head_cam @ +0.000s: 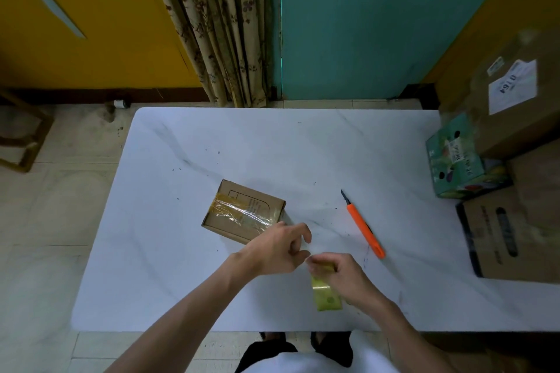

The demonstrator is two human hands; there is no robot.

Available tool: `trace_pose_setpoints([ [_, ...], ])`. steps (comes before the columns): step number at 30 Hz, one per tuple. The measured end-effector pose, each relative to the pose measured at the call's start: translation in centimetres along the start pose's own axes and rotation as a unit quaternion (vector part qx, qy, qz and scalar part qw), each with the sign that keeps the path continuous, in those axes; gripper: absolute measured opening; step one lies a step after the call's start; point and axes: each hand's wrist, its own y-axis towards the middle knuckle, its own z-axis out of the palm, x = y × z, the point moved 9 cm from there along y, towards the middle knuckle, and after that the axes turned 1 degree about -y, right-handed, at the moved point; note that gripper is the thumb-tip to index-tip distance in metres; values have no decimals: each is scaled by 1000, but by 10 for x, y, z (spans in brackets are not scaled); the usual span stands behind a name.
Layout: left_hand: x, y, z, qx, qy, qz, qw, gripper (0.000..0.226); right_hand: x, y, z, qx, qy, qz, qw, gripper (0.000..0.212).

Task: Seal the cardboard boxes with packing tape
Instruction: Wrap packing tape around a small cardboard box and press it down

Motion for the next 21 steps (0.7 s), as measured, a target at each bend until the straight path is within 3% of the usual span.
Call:
trace_pose_setpoints([
  [3,-1,-1,1,3,7,14,1000,23,-13,1,3,9,-85,26,996,34],
  [6,-2,-1,0,-12,14,32,999,21,-20,0,-1,-7,-173,51,984,39],
  [13,1,2,4,7,49,41,998,27,-25,-8,-1,-8,33,77,996,5],
  [18,5,2,7,11,52,33,998,29,-29,-19,-15,-72,181,109,975,8],
  [21,10,3,-5,-28,19,28,999,32,-52,-30,-33,-134,248,137,949,11],
])
